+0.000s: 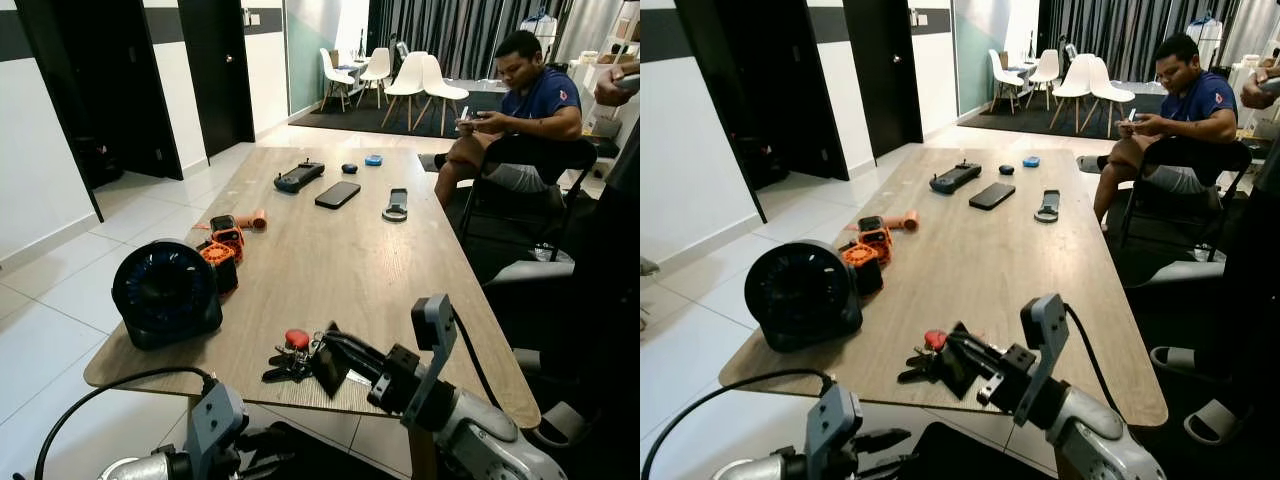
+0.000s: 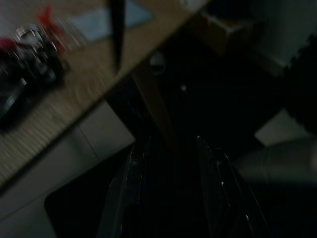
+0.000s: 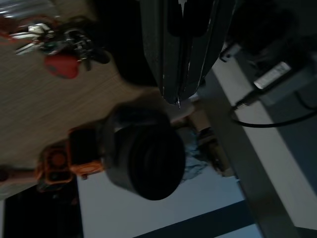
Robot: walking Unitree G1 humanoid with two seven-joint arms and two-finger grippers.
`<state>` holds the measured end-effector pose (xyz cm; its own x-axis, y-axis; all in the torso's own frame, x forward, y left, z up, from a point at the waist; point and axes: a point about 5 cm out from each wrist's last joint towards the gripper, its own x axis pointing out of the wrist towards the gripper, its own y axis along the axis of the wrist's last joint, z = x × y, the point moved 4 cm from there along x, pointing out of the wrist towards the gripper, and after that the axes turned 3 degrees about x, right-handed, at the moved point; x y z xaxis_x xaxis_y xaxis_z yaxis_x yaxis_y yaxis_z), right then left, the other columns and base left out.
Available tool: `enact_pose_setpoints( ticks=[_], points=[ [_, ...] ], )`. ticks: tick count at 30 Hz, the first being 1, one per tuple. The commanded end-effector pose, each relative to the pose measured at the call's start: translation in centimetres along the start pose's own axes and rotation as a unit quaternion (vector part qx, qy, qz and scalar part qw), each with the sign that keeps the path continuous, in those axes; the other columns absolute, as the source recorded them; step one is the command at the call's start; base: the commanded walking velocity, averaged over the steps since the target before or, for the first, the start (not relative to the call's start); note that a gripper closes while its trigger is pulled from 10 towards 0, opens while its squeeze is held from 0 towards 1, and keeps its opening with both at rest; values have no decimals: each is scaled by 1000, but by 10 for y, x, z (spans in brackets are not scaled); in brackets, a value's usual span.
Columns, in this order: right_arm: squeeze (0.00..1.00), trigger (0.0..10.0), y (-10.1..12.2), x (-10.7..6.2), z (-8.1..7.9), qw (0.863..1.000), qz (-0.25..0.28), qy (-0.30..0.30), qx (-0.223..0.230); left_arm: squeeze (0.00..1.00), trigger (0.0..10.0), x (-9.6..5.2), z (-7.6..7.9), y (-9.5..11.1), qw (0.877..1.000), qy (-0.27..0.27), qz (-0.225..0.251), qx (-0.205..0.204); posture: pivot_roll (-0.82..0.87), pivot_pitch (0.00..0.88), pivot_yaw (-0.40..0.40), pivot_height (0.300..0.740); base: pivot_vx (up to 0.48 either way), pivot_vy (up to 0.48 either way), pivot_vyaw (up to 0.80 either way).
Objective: Hang keys on a hook
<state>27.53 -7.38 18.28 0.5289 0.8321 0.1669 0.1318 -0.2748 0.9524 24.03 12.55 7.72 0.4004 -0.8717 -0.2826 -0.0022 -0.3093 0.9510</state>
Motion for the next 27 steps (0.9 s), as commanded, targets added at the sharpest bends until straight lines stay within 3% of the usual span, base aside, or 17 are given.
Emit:
enact_pose_setpoints(
  ticks=[1, 5, 8, 10, 15, 19, 23, 25, 26, 27],
  points=[
    [0, 10000, -5, -1, -12, 999, -16, 33, 21, 0, 10000, -9, 0, -20, 999, 2, -52, 8, 44, 52, 30, 740, 0, 0, 0],
    [0, 10000, -15, -6, -17, 997, -40, 44, 39, 0, 10000, -13, -2, -34, 996, 10, -85, 16, 44, 52, 31, 740, 0, 0, 0],
    [0, 10000, -32, -13, -18, 994, -74, 47, 60, 0, 10000, -16, 1, -48, 993, 9, -117, 9, 42, 53, 33, 740, 0, 0, 0],
    [0, 10000, -56, -24, -22, 986, -128, 54, 88, 0, 10000, -20, 4, -61, 989, 10, -146, 6, 44, 55, 34, 740, 0, 0, 0],
    [0, 10000, -75, -35, -24, 978, -168, 53, 111, 0, 10000, -22, 3, -73, 985, 24, -173, 8, 42, 57, 32, 740, 0, 0, 0],
    [0, 10000, -98, -47, -19, 969, -202, 28, 140, 0, 10000, -26, 0, -95, 972, 58, -226, 2, 40, 58, 34, 740, 0, 0, 0],
    [0, 10000, -124, -61, 1, 963, -193, -50, 179, 0, 10000, -23, -4, -109, 963, 104, -248, -18, 38, 58, 33, 740, 0, 0, 0],
    [0, 10000, -141, -72, 21, 954, -194, -124, 194, 0, 10000, -16, -1, -108, 966, 109, -232, -25, 38, 56, 33, 740, 0, 0, 0],
    [0, 10000, -141, -72, 21, 954, -194, -124, 194, 0, 10000, -16, -1, -108, 966, 109, -232, -25, 38, 56, 33, 740, 0, 0, 0],
    [0, 10000, -154, -81, 34, 944, -202, -175, 192, 0, 10000, -11, -1, -108, 967, 121, -224, -30, 37, 55, 34, 740, 0, 0, 0]
  ],
)
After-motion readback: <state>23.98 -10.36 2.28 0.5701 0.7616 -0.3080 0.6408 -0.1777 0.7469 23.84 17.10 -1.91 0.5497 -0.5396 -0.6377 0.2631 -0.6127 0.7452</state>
